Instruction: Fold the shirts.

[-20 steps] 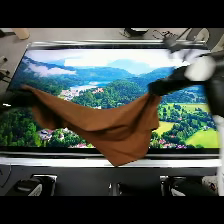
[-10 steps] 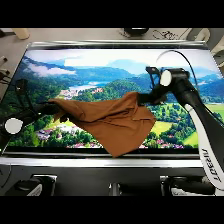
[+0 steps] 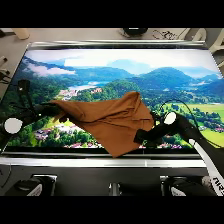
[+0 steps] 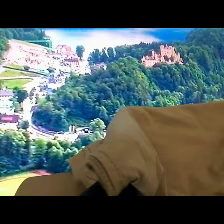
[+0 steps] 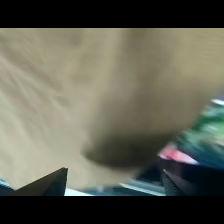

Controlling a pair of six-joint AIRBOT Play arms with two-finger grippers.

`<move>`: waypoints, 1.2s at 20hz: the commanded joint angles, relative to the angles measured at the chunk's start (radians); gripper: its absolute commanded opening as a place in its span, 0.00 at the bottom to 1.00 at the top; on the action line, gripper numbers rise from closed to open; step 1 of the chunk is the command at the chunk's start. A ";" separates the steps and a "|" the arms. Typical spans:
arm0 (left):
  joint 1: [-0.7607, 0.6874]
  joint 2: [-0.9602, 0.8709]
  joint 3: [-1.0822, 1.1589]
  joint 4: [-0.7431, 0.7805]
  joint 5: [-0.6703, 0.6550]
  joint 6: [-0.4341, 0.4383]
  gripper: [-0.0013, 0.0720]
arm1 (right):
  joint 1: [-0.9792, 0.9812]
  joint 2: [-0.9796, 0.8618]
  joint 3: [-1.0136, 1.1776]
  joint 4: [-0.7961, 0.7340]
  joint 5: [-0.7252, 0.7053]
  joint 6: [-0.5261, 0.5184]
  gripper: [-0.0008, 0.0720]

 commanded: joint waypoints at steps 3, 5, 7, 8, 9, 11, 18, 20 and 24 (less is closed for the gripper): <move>0.000 0.040 0.002 0.000 -0.025 0.003 0.05 | 0.059 -0.032 -0.034 0.207 -0.219 0.003 0.04; 0.000 0.074 0.041 0.009 -0.055 0.008 0.05 | 0.059 0.026 0.087 0.133 -0.136 -0.081 0.04; 0.000 0.124 0.192 0.042 -0.149 0.069 0.05 | 0.059 0.145 0.304 -0.090 0.003 -0.077 0.03; 0.000 0.153 0.310 0.090 -0.197 0.078 0.05 | 0.059 0.227 0.450 -0.228 0.050 -0.069 0.03; 0.000 0.178 0.436 0.138 -0.241 0.076 0.05 | 0.059 0.313 0.603 -0.369 0.069 -0.055 0.03; 0.000 0.216 0.716 0.256 -0.323 -0.024 0.05 | 0.059 0.463 0.865 -0.620 0.038 0.008 0.03; 0.000 0.315 1.062 0.360 -0.391 -0.220 0.05 | 0.059 0.687 1.079 -0.765 0.161 0.204 0.03; 0.000 0.302 1.052 0.419 -0.402 -0.216 0.05 | 0.059 0.642 1.079 -0.766 0.283 0.172 0.03; 0.000 0.170 0.906 0.506 -0.528 -0.216 0.05 | 0.059 0.400 1.017 -0.717 0.666 0.179 0.04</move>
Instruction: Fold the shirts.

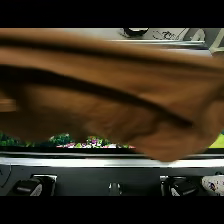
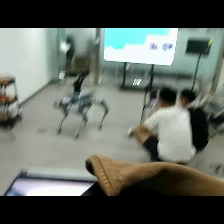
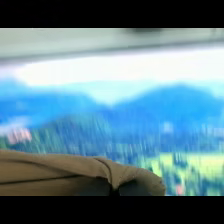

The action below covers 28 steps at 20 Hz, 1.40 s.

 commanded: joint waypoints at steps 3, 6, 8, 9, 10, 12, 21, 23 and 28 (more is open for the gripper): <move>0.005 -0.205 -0.325 0.074 -0.041 -0.011 0.05 | -0.001 -0.258 -0.326 0.082 -0.003 0.011 0.04; 0.039 -0.399 -0.526 0.058 0.155 -0.077 0.05 | -0.001 -0.450 -0.590 0.127 -0.533 0.077 0.04; 0.060 -0.564 -0.537 0.007 0.220 -0.119 0.05 | -0.001 -0.588 -0.600 0.127 -0.724 0.163 0.04; 0.063 -0.634 -0.531 -0.027 0.224 -0.119 0.05 | -0.001 -0.642 -0.592 0.134 -0.788 0.219 0.04; 0.063 -0.699 -0.530 -0.079 0.224 -0.119 0.06 | -0.001 -0.678 -0.591 0.153 -0.826 0.262 0.04; 0.063 -0.792 -0.530 -0.209 0.204 -0.119 0.10 | -0.001 -0.747 -0.591 0.250 -0.835 0.299 0.04; 0.360 -0.676 -0.417 -0.328 -0.359 0.117 0.99 | -0.335 -0.635 -0.397 0.456 -0.132 -0.159 0.84; 0.458 -0.580 -0.587 -0.333 -0.375 0.150 0.98 | -0.433 -0.633 -0.427 0.456 -0.017 -0.223 0.84; 0.505 -0.509 -0.988 -0.463 -0.240 0.243 0.83 | -0.479 -0.634 -0.545 0.457 -0.038 -0.236 0.84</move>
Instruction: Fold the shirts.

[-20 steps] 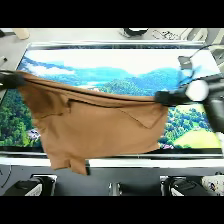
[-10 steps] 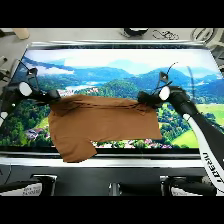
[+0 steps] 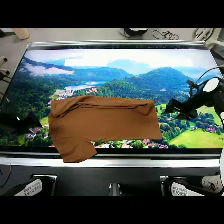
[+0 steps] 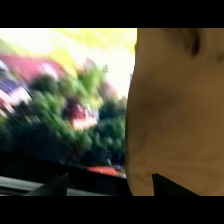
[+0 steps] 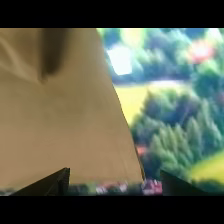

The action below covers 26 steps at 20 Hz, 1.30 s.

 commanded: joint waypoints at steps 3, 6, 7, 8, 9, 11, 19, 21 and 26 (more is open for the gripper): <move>0.039 0.022 -0.319 -0.165 0.204 0.078 0.83 | -0.039 0.004 -0.096 0.019 0.032 -0.038 0.83; 0.039 -0.021 -0.351 -0.252 0.298 0.123 0.83 | -0.038 0.004 -0.131 0.015 0.025 -0.062 0.84; 0.039 -0.028 -0.350 -0.285 0.328 0.145 0.82 | -0.038 0.004 -0.142 0.008 0.025 -0.068 0.84; 0.039 -0.028 -0.348 -0.315 0.353 0.157 0.82 | -0.038 0.004 -0.152 0.003 0.024 -0.077 0.84; 0.039 -0.027 -0.348 -0.340 0.379 0.159 0.73 | -0.038 0.004 -0.163 -0.003 0.015 -0.082 0.84; 0.019 -0.027 -0.348 -0.370 0.414 0.158 0.61 | -0.038 0.004 -0.197 -0.008 -0.019 -0.086 0.84; -0.044 -0.004 -0.347 -0.372 0.397 0.184 0.05 | -0.038 -0.027 -0.354 0.113 -0.154 -0.134 0.81; -0.044 0.017 -0.347 -0.372 0.380 0.184 0.05 | -0.038 -0.070 -0.354 0.170 -0.176 -0.140 0.77; -0.044 0.088 -0.322 -0.373 0.346 0.184 0.05 | -0.038 -0.124 -0.338 0.285 -0.226 -0.182 0.04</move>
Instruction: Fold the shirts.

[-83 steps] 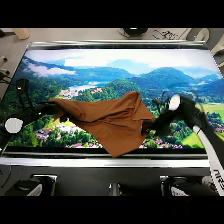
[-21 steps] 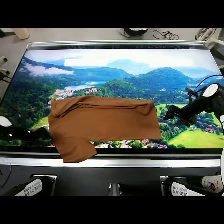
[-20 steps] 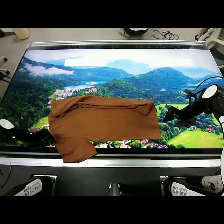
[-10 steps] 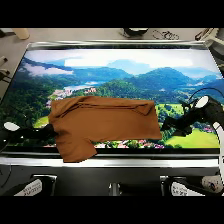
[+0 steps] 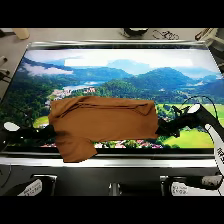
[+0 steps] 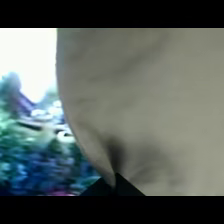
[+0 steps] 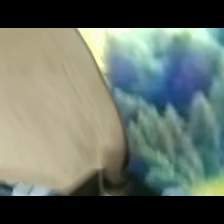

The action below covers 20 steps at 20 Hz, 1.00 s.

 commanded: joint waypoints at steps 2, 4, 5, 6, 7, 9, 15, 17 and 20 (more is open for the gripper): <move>-0.003 0.103 0.146 -0.013 -0.134 0.045 0.05 | 0.000 0.056 0.101 0.068 0.043 -0.101 0.03; -0.005 0.228 0.403 0.006 -0.178 0.060 0.05 | -0.001 0.230 0.290 0.065 0.050 -0.105 0.03; -0.005 0.294 0.568 0.006 -0.162 0.044 0.05 | 0.000 0.335 0.410 0.064 0.030 -0.111 0.03; -0.005 0.352 0.746 0.006 -0.116 0.019 0.05 | 0.000 0.441 0.535 0.046 -0.009 -0.115 0.03; -0.004 0.403 0.937 0.008 -0.041 0.007 0.05 | 0.000 0.553 0.661 -0.008 -0.065 -0.108 0.03; -0.003 0.460 1.249 0.040 0.065 -0.031 0.05 | -0.001 0.739 0.834 -0.155 -0.152 -0.039 0.03; 0.015 0.512 1.550 0.146 -0.127 -0.196 0.05 | -0.001 0.952 0.905 -0.311 -0.064 0.051 0.03; 0.015 0.502 1.543 0.161 -0.168 -0.195 0.05 | -0.001 0.922 0.905 -0.309 -0.015 0.080 0.03; 0.015 0.442 1.505 0.205 -0.288 -0.195 0.05 | -0.001 0.823 0.905 -0.309 0.121 0.080 0.03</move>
